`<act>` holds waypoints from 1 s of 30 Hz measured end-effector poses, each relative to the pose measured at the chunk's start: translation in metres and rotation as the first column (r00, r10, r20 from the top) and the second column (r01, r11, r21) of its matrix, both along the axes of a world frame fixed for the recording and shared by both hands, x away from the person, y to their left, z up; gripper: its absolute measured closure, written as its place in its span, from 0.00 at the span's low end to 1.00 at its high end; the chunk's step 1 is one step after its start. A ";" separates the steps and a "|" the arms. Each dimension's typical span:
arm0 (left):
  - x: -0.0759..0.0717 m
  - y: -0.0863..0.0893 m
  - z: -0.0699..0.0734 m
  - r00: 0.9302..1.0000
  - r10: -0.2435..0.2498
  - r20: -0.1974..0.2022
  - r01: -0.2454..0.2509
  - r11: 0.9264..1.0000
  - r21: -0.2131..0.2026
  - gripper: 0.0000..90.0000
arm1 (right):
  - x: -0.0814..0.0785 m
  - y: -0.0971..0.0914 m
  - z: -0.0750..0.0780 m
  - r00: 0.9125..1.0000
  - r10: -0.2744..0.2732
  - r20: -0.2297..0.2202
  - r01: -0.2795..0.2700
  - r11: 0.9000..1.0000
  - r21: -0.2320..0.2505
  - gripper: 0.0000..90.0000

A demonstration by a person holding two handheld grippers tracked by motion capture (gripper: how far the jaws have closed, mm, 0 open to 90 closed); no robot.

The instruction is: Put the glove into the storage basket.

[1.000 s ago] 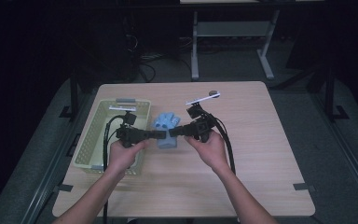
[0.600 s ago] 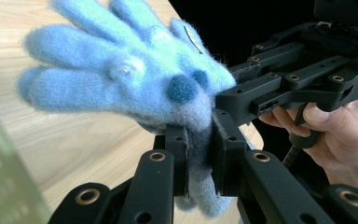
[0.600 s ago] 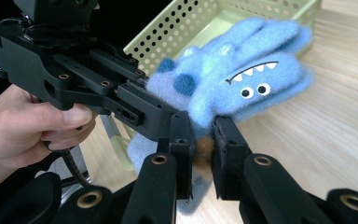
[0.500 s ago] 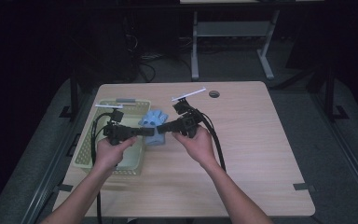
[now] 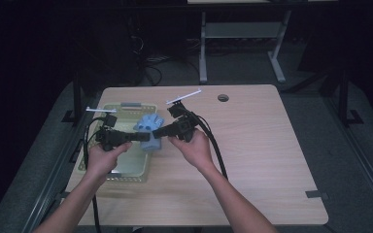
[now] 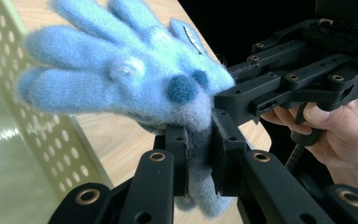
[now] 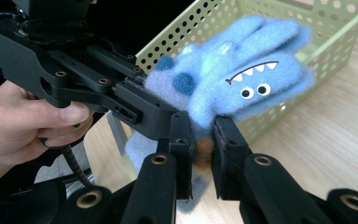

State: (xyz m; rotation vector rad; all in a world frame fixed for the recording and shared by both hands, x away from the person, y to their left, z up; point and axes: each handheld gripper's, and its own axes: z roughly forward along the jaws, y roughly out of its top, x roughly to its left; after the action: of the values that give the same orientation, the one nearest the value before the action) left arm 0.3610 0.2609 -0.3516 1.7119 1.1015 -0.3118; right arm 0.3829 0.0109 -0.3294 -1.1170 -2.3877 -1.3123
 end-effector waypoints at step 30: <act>0.006 0.039 0.010 1.000 0.008 -0.013 -0.007 0.999 0.040 0.88 | 0.011 0.039 0.003 1.000 0.030 0.010 -0.030 0.999 0.026 0.88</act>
State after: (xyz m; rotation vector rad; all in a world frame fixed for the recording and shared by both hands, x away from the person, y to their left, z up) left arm 0.3673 0.2998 -0.3416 1.7432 1.1300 -0.2983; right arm 0.3936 0.0501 -0.3265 -1.0662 -2.3771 -1.3381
